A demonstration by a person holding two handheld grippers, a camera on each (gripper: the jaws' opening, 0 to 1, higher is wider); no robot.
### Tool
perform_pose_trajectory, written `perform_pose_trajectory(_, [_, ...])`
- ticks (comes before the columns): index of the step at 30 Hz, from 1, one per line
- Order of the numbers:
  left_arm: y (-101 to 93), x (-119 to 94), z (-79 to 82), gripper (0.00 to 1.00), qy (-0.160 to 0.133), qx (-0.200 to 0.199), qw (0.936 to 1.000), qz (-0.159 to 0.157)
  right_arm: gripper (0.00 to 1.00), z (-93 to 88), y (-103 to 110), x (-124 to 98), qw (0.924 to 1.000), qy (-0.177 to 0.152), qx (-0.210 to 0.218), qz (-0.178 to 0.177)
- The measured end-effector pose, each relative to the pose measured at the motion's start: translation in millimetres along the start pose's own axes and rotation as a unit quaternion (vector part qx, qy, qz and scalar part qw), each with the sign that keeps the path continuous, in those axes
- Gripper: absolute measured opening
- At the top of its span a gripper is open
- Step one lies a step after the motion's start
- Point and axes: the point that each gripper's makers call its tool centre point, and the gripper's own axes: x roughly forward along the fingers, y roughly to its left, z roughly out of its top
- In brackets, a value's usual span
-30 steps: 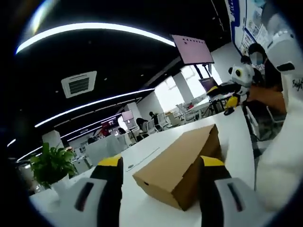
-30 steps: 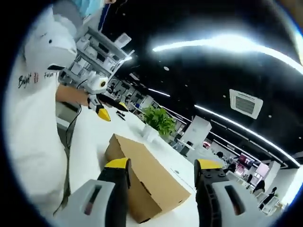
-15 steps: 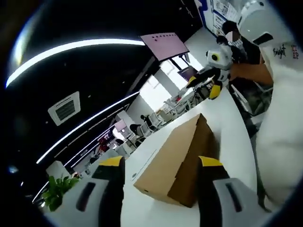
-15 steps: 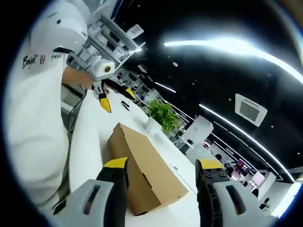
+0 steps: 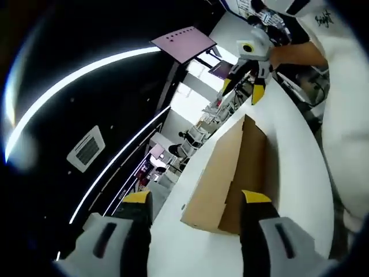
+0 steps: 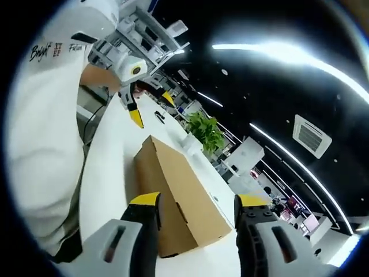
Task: Operate the shoe box by opening the lid, removing the specified soft item, and placing it in the target area until the item is outside and the box remains undamaged.
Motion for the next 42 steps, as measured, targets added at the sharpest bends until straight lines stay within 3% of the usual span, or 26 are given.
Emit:
perform_pose_trajectory(5, [7.9, -1.1, -9.4, 0.63, 0.013, 0.0, 0.9998, 0.016, 0.51, -2.8, 5.8, -2.9, 0.9998, 0.011, -0.017, 0.0])
perform_pose_trajectory(11, [5.4, -3.0, 0.7, 0.64, -0.003, 0.032, 0.9994, 0.011, 0.51, -0.3, 3.1, -4.6, 0.9993, 0.014, -0.035, -0.004])
perform_pose_trajectory(14, [6.6, -0.9, -3.7, 0.64, 0.007, 0.017, 0.9997, 0.013, 0.51, -1.7, 5.3, -4.6, 0.999, 0.018, -0.041, -0.001])
perform_pose_trajectory(18, [2.8, 0.3, -8.4, 0.64, 0.019, 0.027, 0.9993, 0.015, 0.51, -5.9, 7.4, -4.2, 0.9986, 0.026, -0.046, 0.001])
perform_pose_trajectory(20, [2.1, 0.4, -8.8, 0.64, 0.017, 0.025, 0.9994, 0.016, 0.51, -6.4, 7.8, -3.6, 0.9987, 0.024, -0.045, 0.0])
perform_pose_trajectory(22, [-5.6, 0.6, -10.7, 0.59, 0.015, -0.002, 0.9999, 0.0, 0.51, -8.2, 8.4, -3.1, 0.9987, 0.027, -0.044, 0.001])
perform_pose_trajectory(25, [-6.2, 1.4, -13.0, 0.6, 0.013, 0.003, 0.9999, 0.002, 0.51, -12.5, 11.1, -1.3, 0.9975, 0.037, -0.06, 0.003])
perform_pose_trajectory(29, [-8.9, 6.6, -24.2, 0.63, 0.034, 0.024, 0.9991, 0.013, 0.51, -22.5, 21.2, 5.5, 0.9952, 0.058, -0.077, 0.014])
perform_pose_trajectory(32, [-21.2, 9.2, -39.6, 0.66, 0.065, 0.099, 0.993, 0.003, 0.56, -27.3, 25.7, 9.1, 0.9949, 0.059, -0.08, 0.019])
perform_pose_trajectory(33, [-26.9, 10.4, -45.1, 0.66, 0.075, 0.101, 0.9921, -0.001, 0.56, -29.5, 27.2, 9.7, 0.9947, 0.063, -0.078, 0.021])
perform_pose_trajectory(36, [-30.1, 12.5, -39.9, 0.67, 0.052, 0.052, 0.9973, 0.001, 0.54, -32.8, 28.1, 9.6, 0.9924, 0.072, -0.1, 0.013])
perform_pose_trajectory(42, [-21.3, 10.7, -34.9, 0.66, 0.047, 0.056, 0.9973, 0.011, 0.55, -27.6, 20.7, 9.8, 0.9927, 0.058, -0.105, -0.014])
